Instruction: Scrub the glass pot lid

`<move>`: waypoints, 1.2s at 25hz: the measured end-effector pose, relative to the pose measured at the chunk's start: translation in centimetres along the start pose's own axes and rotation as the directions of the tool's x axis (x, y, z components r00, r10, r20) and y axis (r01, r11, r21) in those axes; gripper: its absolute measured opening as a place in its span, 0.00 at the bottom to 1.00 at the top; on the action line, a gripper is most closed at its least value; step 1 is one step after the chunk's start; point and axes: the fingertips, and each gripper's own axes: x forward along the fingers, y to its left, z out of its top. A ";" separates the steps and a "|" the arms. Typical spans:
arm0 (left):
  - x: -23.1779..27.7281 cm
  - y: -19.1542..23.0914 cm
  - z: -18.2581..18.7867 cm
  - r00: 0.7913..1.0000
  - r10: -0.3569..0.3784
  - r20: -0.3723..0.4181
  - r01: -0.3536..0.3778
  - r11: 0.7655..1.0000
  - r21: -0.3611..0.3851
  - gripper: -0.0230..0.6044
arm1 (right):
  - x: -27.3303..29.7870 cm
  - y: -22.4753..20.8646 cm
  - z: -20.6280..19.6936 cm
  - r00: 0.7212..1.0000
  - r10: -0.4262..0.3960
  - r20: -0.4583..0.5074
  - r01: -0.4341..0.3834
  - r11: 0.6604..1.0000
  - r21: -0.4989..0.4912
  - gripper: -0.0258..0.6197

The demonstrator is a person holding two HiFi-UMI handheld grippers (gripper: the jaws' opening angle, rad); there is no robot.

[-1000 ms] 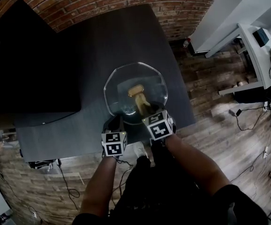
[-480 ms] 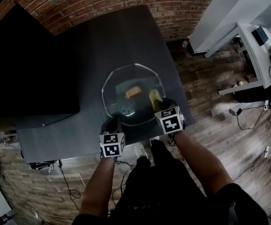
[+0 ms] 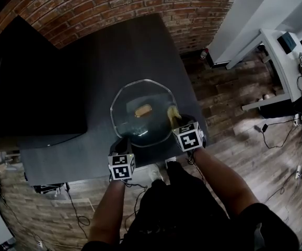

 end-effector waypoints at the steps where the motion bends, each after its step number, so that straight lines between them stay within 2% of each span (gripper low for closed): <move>1: 0.0 0.0 0.0 1.000 0.004 -0.006 -0.004 1.000 -0.003 0.09 | 0.0 0.0 0.0 1.000 0.008 -0.004 -0.008 1.000 -0.002 0.12; 5: 0.0 -0.5 0.0 1.000 0.011 -0.029 -0.011 1.000 -0.016 0.09 | -0.2 -0.7 -0.1 0.999 0.038 -0.016 -0.038 0.999 -0.010 0.12; 10: 0.1 -0.7 0.1 0.999 0.027 -0.039 -0.028 0.999 -0.033 0.09 | -0.5 -1.1 0.6 0.994 0.105 -0.010 -0.105 0.994 0.030 0.12; 15: 0.1 -0.8 0.5 0.998 0.052 -0.043 -0.054 0.997 -0.050 0.09 | -1.0 -1.8 5.6 0.979 0.170 0.112 -0.177 0.983 0.055 0.12; 19: 0.1 -0.8 0.4 0.996 0.074 -0.045 -0.076 0.996 -0.044 0.09 | 0.0 -0.8 11.0 0.959 0.245 0.143 -0.247 0.969 -0.007 0.12; 25: 0.1 -0.9 0.5 0.996 0.075 -0.042 -0.077 0.996 -0.052 0.09 | 2.5 4.5 16.3 0.908 0.411 0.078 -0.397 0.906 -0.144 0.12; 30: 0.1 -0.9 0.4 0.998 0.031 -0.055 -0.034 0.998 -0.055 0.09 | 5.4 9.4 17.1 0.885 0.458 -0.086 -0.461 0.829 -0.316 0.12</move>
